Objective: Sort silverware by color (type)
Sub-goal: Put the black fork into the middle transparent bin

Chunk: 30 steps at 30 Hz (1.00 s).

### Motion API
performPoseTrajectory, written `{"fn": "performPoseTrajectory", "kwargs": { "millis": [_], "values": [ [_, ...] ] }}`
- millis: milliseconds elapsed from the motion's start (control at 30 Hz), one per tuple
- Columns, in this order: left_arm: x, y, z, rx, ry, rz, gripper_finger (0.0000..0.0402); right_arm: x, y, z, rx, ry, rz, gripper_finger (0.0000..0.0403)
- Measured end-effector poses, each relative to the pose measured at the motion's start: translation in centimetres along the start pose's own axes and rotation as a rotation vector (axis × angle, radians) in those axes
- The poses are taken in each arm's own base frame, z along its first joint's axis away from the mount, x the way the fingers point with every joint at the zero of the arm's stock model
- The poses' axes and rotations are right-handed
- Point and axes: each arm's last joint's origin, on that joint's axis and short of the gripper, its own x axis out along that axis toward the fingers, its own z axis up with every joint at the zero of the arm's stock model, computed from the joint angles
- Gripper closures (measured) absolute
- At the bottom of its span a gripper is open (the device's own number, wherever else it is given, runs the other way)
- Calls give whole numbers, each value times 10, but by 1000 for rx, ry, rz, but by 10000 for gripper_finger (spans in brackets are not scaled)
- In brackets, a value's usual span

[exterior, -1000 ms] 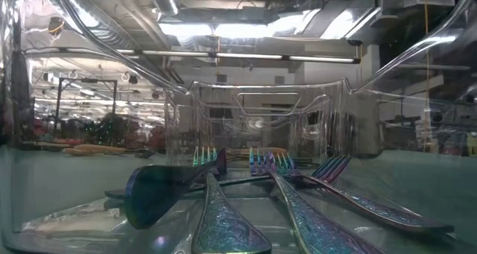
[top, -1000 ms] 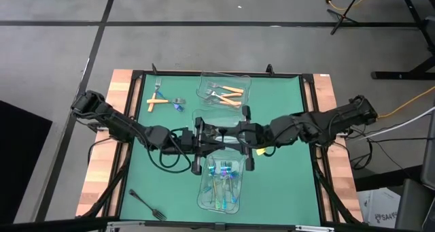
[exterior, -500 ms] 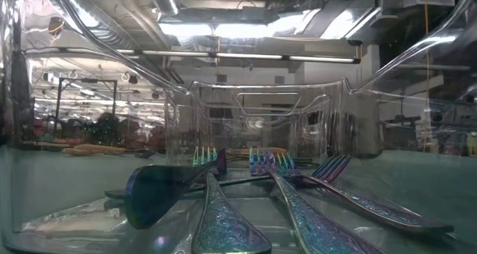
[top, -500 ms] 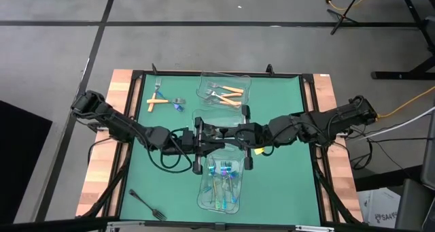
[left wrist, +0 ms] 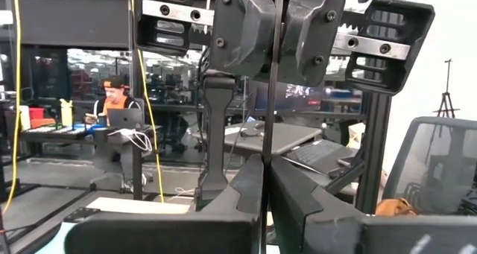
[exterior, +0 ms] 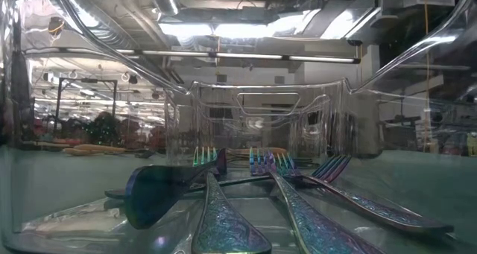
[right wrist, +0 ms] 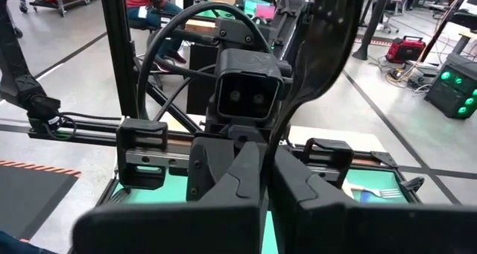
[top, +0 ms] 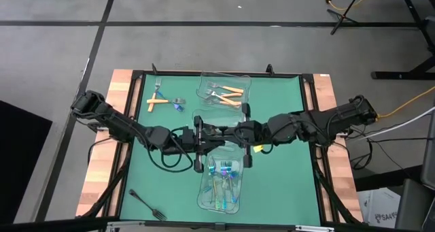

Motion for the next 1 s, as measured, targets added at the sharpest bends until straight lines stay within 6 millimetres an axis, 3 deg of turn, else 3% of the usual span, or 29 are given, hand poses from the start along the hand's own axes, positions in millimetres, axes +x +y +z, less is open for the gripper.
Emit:
{"fn": "performPoseTrajectory", "kwargs": {
  "millis": [133, 500, 1000],
  "values": [
    [0, 1, 0, -11, 1, 28, 386, 2, -6, 0, 4, 3, 22, 402],
    [2, 7, -4, 10, 35, 92, 306, 5, -20, -9, -13, 89, 4, 403],
    [-8, 14, -43, 146, 408, 249, 299, 13, -73, -45, -7, 419, -66, 403]
  ]
}}
